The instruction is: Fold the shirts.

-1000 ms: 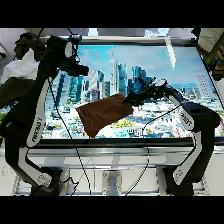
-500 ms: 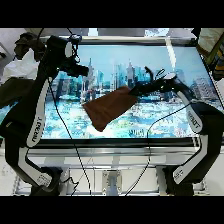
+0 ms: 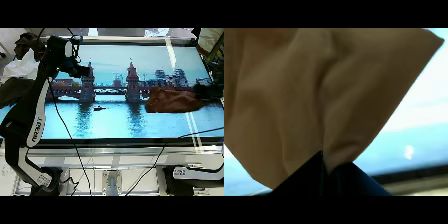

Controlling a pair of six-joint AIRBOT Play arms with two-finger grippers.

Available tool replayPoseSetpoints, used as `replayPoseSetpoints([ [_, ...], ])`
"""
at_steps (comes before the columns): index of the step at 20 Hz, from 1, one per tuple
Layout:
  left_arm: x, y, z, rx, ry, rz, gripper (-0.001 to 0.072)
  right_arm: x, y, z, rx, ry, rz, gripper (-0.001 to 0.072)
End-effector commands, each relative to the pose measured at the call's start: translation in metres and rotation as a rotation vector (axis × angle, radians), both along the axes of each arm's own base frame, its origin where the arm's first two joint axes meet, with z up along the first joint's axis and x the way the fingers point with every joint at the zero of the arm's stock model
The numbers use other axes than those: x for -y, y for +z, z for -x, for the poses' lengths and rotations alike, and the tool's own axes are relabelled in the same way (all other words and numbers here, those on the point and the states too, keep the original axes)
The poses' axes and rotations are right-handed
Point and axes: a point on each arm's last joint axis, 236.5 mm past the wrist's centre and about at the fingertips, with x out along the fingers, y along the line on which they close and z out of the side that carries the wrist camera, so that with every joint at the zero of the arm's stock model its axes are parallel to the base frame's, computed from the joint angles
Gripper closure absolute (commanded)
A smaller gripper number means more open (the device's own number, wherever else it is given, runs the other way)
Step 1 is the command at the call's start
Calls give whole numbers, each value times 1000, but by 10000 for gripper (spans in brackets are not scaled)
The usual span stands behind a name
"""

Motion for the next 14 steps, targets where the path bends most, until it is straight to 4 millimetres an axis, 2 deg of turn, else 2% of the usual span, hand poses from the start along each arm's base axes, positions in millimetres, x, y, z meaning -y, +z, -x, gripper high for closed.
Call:
replayPoseSetpoints([
  [1,5,0,2,-7,-7,21,694,63,-5,106,-131,-227,96,681],
  [3,9,-1,3,-13,-12,37,694,67,-34,156,-166,-323,69,681],
  [6,19,-1,7,-27,-24,74,694,53,-84,225,-273,-393,-1,680],
  [8,22,-1,8,-33,-29,89,694,48,-103,249,-298,-434,-13,680],
  [9,22,-1,8,-34,-29,89,694,50,-103,253,-295,-440,3,680],
  [11,22,-1,8,-32,-29,89,694,65,-86,256,-270,-429,99,680],
  [13,22,-1,8,-32,-29,90,694,85,-53,248,-174,-433,217,673],
  [14,22,-1,8,-33,-29,90,694,93,-29,236,-82,-444,269,657],
])
